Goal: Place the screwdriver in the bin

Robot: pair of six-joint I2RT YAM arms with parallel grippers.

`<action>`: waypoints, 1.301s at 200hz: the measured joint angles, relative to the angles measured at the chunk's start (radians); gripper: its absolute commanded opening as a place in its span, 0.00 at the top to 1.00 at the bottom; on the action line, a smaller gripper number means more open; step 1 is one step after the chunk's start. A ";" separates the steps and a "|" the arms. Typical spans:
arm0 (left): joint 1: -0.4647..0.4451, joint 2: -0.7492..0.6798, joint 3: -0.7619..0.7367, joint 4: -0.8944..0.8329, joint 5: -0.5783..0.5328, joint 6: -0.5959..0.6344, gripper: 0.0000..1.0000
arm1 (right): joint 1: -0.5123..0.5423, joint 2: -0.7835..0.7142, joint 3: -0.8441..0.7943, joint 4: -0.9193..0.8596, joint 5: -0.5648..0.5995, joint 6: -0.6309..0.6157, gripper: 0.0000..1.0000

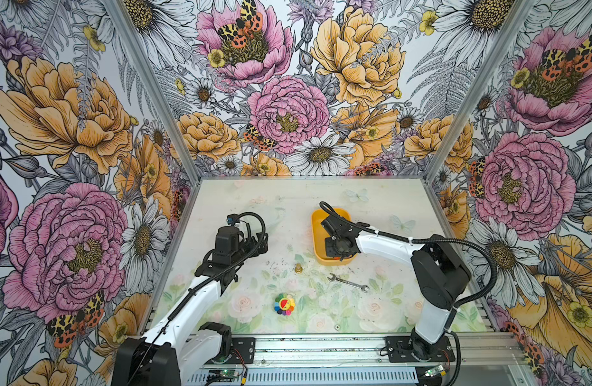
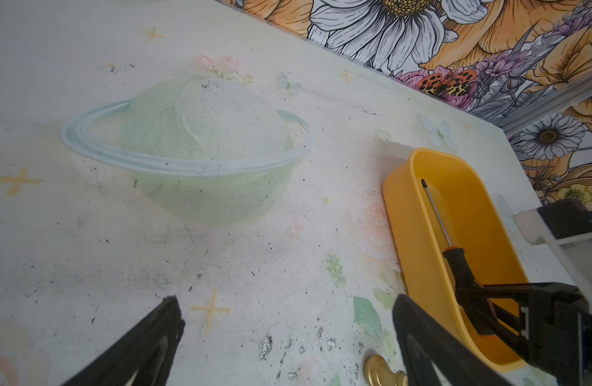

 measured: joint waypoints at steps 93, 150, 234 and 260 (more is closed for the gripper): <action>-0.001 -0.002 0.000 0.000 -0.006 0.004 0.01 | 0.000 0.000 0.000 0.001 -0.007 0.007 0.50; -0.001 -0.007 -0.001 0.000 -0.006 0.005 0.01 | 0.000 -0.006 0.000 0.000 -0.016 -0.025 0.47; -0.002 -0.105 -0.033 0.005 -0.075 0.047 0.01 | -0.024 -0.385 -0.061 0.005 0.057 -0.422 0.45; -0.002 -0.177 -0.050 0.045 -0.107 0.075 0.01 | -0.118 -0.491 -0.097 0.045 0.069 -0.512 0.45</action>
